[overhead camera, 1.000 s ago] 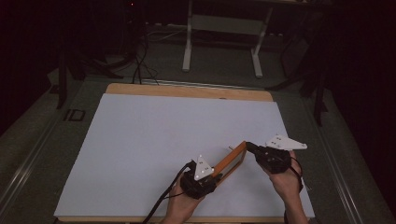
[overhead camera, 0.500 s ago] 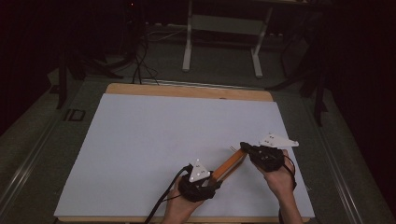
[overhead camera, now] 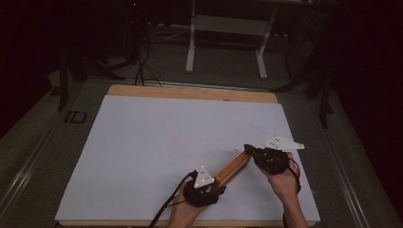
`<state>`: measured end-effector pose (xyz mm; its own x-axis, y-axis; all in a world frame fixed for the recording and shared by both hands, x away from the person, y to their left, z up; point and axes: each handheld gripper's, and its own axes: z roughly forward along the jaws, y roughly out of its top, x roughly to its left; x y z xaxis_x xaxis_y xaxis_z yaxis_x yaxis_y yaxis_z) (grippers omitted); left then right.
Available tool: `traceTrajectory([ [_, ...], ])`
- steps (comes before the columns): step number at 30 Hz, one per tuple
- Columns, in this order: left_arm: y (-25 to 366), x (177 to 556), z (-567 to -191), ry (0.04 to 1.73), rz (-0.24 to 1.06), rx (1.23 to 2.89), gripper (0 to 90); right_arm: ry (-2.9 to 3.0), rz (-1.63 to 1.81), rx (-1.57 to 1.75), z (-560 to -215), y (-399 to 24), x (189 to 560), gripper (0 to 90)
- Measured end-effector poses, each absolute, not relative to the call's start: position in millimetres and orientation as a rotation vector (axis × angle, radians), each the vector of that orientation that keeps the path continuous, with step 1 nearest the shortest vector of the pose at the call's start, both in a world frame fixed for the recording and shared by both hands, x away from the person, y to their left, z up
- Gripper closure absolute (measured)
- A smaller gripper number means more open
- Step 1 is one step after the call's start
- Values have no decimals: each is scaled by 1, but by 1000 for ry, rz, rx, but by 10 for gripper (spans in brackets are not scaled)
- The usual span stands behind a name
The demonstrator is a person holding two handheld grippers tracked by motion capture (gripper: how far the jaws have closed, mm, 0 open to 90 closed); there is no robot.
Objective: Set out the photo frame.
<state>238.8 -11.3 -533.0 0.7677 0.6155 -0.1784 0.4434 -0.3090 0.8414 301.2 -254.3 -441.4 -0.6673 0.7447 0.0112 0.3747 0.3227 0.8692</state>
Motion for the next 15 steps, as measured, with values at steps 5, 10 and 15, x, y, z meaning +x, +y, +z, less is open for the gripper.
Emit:
traceTrajectory([
  [5,-14,239,-534,790,242,1948,611,2203,1284,992,-441,-254,301,900],
  [10,-17,241,-534,773,259,1943,622,2202,1279,989,-441,-253,301,900],
  [15,-17,240,-532,768,324,1955,664,2201,1273,982,-441,-253,301,900],
])
